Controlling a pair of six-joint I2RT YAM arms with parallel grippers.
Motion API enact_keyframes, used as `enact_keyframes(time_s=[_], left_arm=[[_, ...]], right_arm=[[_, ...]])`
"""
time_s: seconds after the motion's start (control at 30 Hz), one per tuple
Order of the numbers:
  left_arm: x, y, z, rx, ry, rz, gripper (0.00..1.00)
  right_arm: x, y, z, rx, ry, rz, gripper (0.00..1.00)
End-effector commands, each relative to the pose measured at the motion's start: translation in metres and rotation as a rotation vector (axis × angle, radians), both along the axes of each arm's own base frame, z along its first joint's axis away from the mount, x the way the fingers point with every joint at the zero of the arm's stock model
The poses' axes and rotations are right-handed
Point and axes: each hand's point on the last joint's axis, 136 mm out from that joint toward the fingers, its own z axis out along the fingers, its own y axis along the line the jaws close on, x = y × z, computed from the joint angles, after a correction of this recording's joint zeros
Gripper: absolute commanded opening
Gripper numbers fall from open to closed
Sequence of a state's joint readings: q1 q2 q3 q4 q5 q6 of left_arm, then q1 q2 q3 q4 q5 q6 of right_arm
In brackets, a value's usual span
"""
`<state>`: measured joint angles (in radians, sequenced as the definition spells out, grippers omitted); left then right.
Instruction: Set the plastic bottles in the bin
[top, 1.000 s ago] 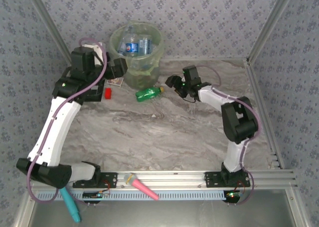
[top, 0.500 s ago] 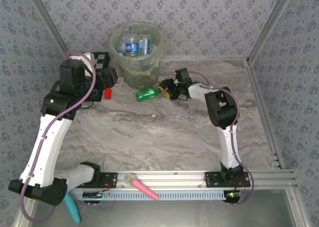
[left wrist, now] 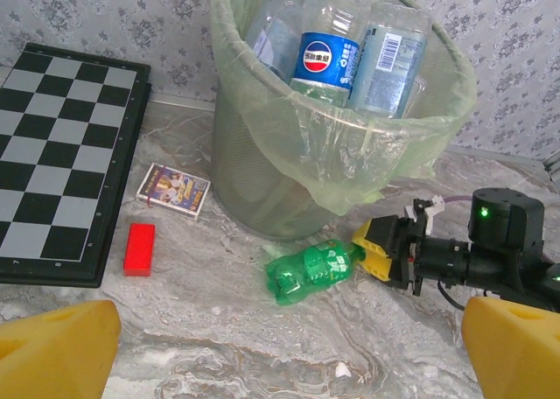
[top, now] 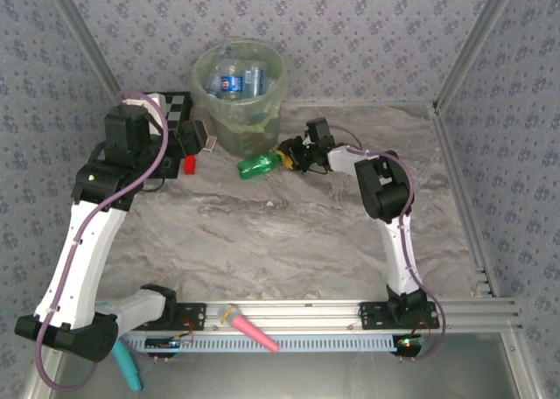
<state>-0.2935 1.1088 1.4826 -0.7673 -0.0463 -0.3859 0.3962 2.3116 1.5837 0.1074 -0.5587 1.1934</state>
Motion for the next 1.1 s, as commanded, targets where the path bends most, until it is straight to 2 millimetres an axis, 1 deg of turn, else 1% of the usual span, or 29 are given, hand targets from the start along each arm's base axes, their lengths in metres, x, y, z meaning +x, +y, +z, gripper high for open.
enact_keyframes(time_s=[0.0, 0.03, 0.1, 0.23, 0.33, 0.47, 0.67, 0.8, 0.93, 1.07], left_arm=[[0.000, 0.004, 0.000, 0.005, 0.008, 0.015, 1.00], [0.000, 0.005, 0.000, 0.005, 0.007, 0.016, 1.00], [0.000, 0.005, 0.000, 0.009, 0.005, 0.018, 1.00], [0.003, 0.005, -0.001, 0.008, 0.007, 0.023, 1.00], [0.007, 0.003, 0.000, 0.000, 0.004, 0.016, 1.00], [0.013, 0.002, 0.003, 0.000, 0.002, 0.019, 1.00], [0.020, 0.003, 0.009, -0.002, -0.001, 0.036, 1.00], [0.021, 0.006, 0.018, -0.001, -0.017, 0.051, 1.00], [0.020, 0.009, 0.025, 0.003, -0.033, 0.062, 1.00], [0.017, 0.012, 0.031, 0.005, -0.045, 0.070, 1.00]], right_arm=[[-0.007, 0.006, -0.008, 0.021, 0.032, 0.013, 0.39], [-0.006, 0.003, -0.005, 0.022, 0.021, 0.004, 0.39], [-0.007, -0.002, 0.003, 0.022, -0.003, -0.011, 0.34], [-0.008, -0.016, 0.023, 0.042, -0.036, -0.051, 0.33], [-0.009, -0.030, 0.042, 0.061, -0.075, -0.088, 0.33], [-0.009, -0.060, 0.071, 0.073, -0.129, -0.151, 0.32], [-0.006, -0.117, 0.124, 0.042, -0.241, -0.274, 0.32], [-0.004, -0.151, 0.167, -0.011, -0.333, -0.349, 0.32], [-0.002, -0.176, 0.211, -0.115, -0.441, -0.404, 0.32], [0.000, -0.194, 0.261, -0.240, -0.570, -0.452, 0.32]])
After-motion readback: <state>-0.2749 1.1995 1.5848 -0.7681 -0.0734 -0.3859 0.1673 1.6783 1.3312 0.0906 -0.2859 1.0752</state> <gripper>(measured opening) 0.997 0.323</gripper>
